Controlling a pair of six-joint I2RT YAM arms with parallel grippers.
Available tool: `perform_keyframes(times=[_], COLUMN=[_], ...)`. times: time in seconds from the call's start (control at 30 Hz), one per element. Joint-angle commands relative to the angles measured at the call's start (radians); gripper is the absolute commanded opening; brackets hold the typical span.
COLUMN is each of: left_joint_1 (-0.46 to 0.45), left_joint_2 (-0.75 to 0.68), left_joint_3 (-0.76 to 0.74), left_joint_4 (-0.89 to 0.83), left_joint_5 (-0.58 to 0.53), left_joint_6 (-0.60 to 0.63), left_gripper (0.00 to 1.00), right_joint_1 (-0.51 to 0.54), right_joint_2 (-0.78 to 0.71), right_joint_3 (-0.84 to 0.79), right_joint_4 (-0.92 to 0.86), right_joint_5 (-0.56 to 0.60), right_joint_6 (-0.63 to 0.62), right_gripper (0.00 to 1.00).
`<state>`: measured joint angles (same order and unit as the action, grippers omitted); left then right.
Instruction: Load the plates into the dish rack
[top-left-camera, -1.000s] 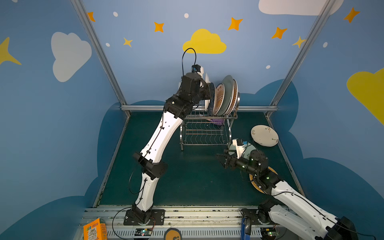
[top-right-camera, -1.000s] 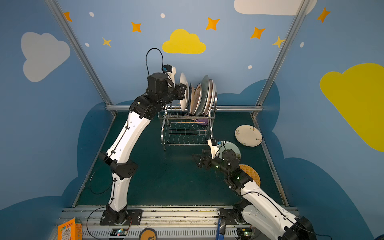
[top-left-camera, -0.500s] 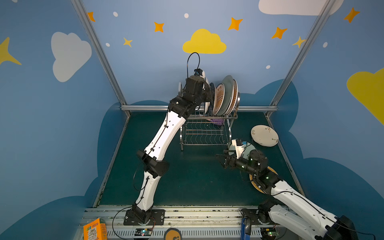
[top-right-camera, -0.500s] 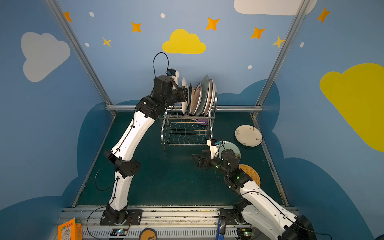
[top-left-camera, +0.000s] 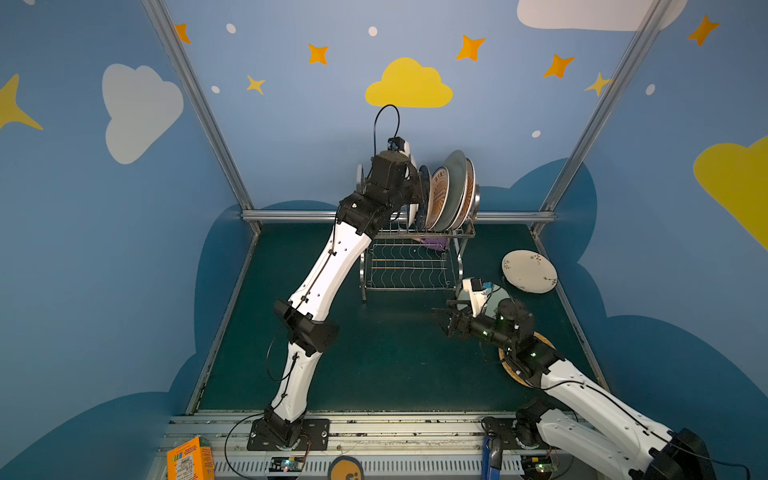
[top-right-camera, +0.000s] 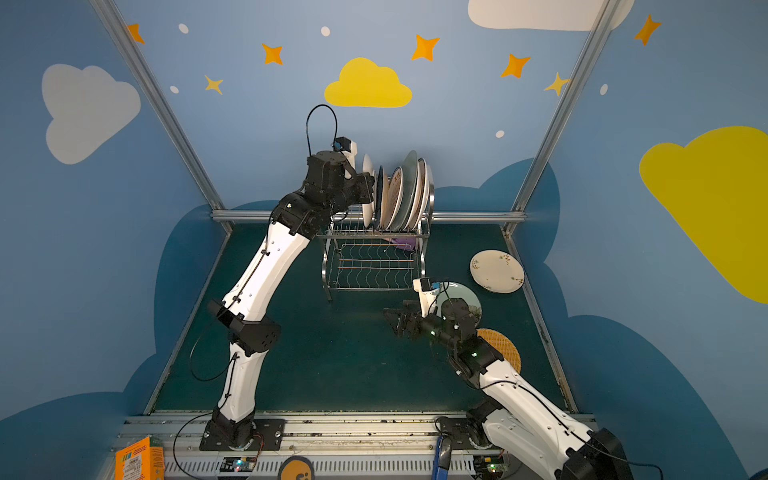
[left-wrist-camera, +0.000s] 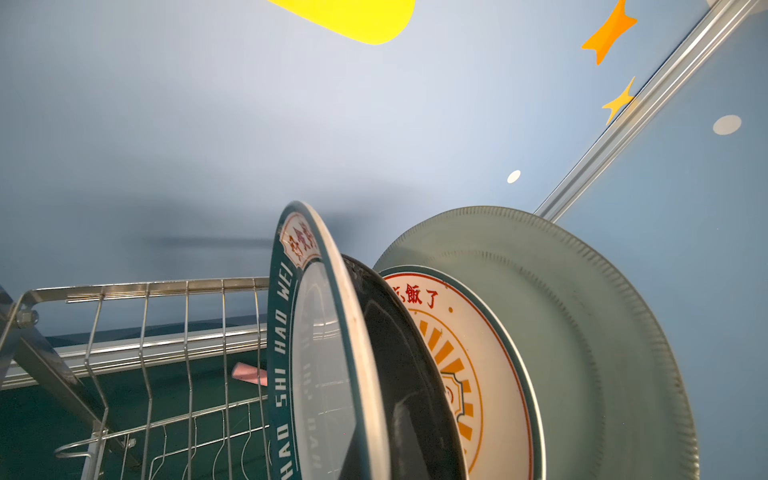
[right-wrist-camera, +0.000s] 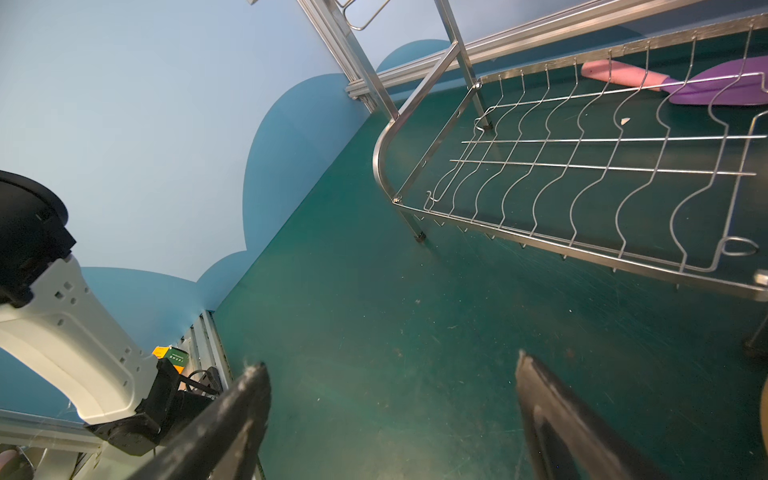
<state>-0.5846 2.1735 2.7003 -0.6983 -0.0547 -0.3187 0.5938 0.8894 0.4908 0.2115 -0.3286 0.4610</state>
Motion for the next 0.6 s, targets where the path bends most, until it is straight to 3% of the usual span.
perform_keyframes(times=[0.0, 0.4, 0.57], left_joint_1=[0.007, 0.001, -0.002], left_joint_2=[0.032, 0.043, 0.04], left_joint_3=[0.025, -0.003, -0.012], left_joint_4=[0.006, -0.006, -0.005], left_joint_5=[-0.019, -0.024, -0.005], left_joint_6=[0.032, 0.048, 0.058], left_gripper=[0.04, 0.04, 0.09], right_joint_1=[0.008, 0.014, 0.016], right_joint_2=[0.001, 0.026, 0.03], right_joint_3=[0.036, 0.04, 0.041], right_joint_4=[-0.002, -0.001, -0.002], right_joint_5=[0.013, 0.023, 0.023], right_joint_6=[-0.022, -0.031, -0.032], right_gripper=[0.9, 0.9, 0.9])
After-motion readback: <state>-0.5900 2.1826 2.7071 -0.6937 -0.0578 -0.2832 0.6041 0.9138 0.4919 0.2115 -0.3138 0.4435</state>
